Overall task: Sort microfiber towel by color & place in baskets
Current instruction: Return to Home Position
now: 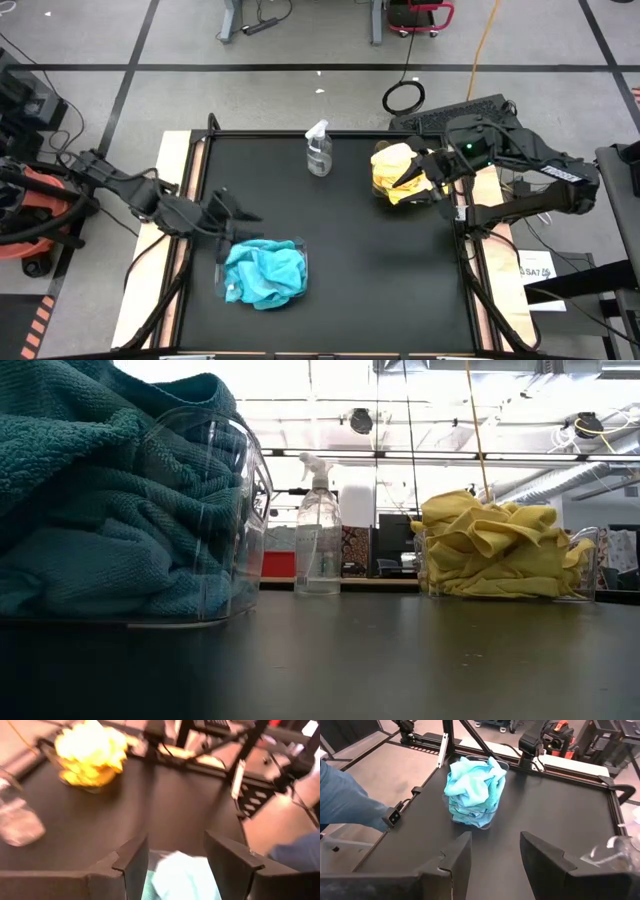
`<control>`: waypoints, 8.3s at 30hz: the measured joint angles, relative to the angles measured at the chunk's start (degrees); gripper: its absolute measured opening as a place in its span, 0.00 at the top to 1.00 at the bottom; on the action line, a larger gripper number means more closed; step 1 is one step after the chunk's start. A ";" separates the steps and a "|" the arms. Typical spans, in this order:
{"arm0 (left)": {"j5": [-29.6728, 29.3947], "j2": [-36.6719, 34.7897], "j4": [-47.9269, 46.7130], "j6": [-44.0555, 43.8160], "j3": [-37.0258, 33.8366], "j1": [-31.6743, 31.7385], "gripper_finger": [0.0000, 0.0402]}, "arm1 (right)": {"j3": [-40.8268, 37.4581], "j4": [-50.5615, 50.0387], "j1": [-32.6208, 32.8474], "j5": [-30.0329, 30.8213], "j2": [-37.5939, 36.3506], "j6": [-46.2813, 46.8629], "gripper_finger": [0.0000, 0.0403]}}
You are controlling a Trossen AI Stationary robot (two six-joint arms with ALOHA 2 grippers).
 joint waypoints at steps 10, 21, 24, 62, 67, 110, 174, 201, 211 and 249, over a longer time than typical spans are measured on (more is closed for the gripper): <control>-11.02 -7.27 -5.71 6.06 0.00 0.00 0.51 | 0.00 -2.58 -3.40 -0.06 -4.93 0.23 0.60; -17.10 -12.14 -7.98 9.06 -2.07 0.00 0.51 | -0.03 -3.61 -5.93 -0.10 -9.61 1.46 0.60; -19.24 -14.51 -7.03 7.68 -5.89 0.00 0.51 | -2.12 -3.04 -6.65 -0.13 -11.43 1.79 0.60; -31.68 -52.51 15.09 -2.14 -46.04 0.11 0.51 | -71.40 50.39 -15.81 3.87 -54.31 33.12 0.60; -32.32 -54.85 14.84 -4.99 -49.84 0.11 0.51 | -77.74 55.00 -17.94 4.24 -59.66 37.93 0.60; -36.43 -54.90 14.47 -3.93 -52.98 0.11 0.51 | -83.10 57.11 -25.42 4.23 -61.63 28.66 0.60; -36.49 -54.92 14.51 -4.34 -52.98 0.11 0.51 | -83.03 57.11 -25.40 4.23 -61.60 30.38 0.60; -36.49 -54.92 14.52 -4.36 -52.98 0.13 0.51 | -83.03 57.11 -25.40 4.23 -61.60 30.39 0.60; -36.49 -54.92 14.52 -4.37 -52.98 0.11 0.51 | -83.03 57.11 -25.41 4.23 -61.61 30.39 0.60; -36.49 -54.91 14.51 -4.37 -52.96 0.13 0.51 | -83.03 57.11 -25.40 4.23 -61.60 30.37 0.60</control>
